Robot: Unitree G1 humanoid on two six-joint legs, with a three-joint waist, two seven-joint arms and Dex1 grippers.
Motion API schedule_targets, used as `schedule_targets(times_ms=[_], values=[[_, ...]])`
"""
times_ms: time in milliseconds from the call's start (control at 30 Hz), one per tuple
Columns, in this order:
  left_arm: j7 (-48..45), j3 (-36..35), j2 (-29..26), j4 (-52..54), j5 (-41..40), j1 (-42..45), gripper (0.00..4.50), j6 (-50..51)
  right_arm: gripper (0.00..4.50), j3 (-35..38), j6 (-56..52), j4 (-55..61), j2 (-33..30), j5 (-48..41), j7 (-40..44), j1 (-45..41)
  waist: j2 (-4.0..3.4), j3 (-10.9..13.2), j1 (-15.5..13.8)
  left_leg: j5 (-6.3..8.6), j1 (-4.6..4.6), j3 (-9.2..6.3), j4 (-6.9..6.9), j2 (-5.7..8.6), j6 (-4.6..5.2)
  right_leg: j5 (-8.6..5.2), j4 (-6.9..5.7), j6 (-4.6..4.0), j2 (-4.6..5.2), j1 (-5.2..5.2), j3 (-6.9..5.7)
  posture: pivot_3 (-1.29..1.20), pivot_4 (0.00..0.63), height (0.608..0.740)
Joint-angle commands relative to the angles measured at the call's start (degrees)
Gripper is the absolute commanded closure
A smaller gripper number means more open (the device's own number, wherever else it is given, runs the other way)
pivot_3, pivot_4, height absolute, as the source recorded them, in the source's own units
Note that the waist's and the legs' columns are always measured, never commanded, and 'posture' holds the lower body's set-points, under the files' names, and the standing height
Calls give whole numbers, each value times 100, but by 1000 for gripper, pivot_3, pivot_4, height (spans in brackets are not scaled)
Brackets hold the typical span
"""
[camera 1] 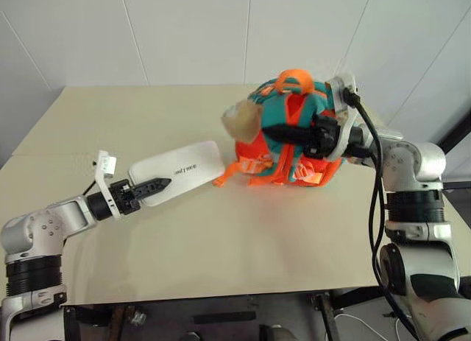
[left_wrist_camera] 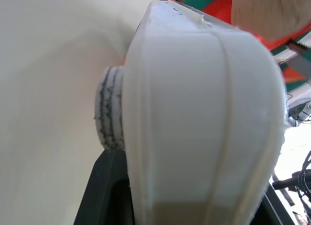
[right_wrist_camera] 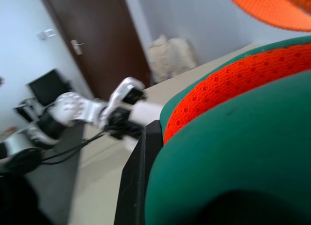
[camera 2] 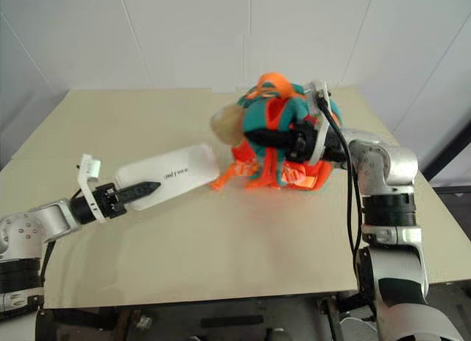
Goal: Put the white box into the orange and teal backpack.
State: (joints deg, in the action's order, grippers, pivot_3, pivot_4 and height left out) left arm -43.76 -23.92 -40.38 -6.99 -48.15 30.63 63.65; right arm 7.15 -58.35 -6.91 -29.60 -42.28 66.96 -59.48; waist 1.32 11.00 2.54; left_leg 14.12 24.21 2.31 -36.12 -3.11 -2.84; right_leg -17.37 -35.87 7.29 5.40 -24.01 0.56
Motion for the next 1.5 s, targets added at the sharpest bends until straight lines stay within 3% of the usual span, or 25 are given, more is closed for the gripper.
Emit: schedule_targets(times_ms=[33, 267, 533, 833, 1167, 1333, 1500], values=[[-374, -305, -245, 619, -305, -109, 3183, -252, 4483, 245, -934, 1159, -307, -1070, 37, 81, 0, 0, -66, 2, 0, 0, 0, 0, 3, 0, 1, 0, 0, 0, 0, 0, 150, 740], [-747, -687, -493, 1269, -648, -438, 3183, -491, 4483, 154, -1329, 1314, -1002, -1444, 233, 498, 2, 1, -149, 22, 0, 0, -11, 9, 43, -2, 9, -4, 6, 8, -1, 0, 150, 740], [-809, -449, -215, 1886, -816, -176, 3183, -1144, 4483, -306, -682, 653, -1364, -868, 556, 548, 3, 0, -111, 20, -8, -3, -20, 11, 44, -1, 10, -4, 6, 11, 0, 0, 150, 740], [-1467, 728, -320, 1452, 688, 93, 3183, -2990, 4483, -304, -556, 908, -1308, -933, 469, 891, 4, 0, -120, 16, -7, -3, -30, 11, 38, -1, 4, -2, 3, 14, 0, 0, 150, 740], [-1821, 1898, -332, 499, 1667, 927, 3183, -3375, 4483, -75, -736, 1335, -1359, -1247, 232, 1250, 4, 0, -144, 20, -7, -9, -55, 11, 48, 0, -5, 0, 0, 21, 0, 0, 150, 740], [-2246, 2704, -262, -146, 2139, 2062, 3183, -3120, 4483, -39, -756, 1440, -1383, -1358, 179, 1366, 4, 0, -188, 25, -6, -11, -76, 10, 55, 1, -7, 2, -3, 27, 0, 0, 150, 740], [-2675, 3667, 252, -778, 2868, 3245, 3183, -3289, 4483, -91, -716, 1493, -1281, -1412, 84, 1392, 4, 0, -265, 29, -2, -12, -94, 12, 63, 4, -6, 7, -6, 35, 3, 0, 150, 740]])
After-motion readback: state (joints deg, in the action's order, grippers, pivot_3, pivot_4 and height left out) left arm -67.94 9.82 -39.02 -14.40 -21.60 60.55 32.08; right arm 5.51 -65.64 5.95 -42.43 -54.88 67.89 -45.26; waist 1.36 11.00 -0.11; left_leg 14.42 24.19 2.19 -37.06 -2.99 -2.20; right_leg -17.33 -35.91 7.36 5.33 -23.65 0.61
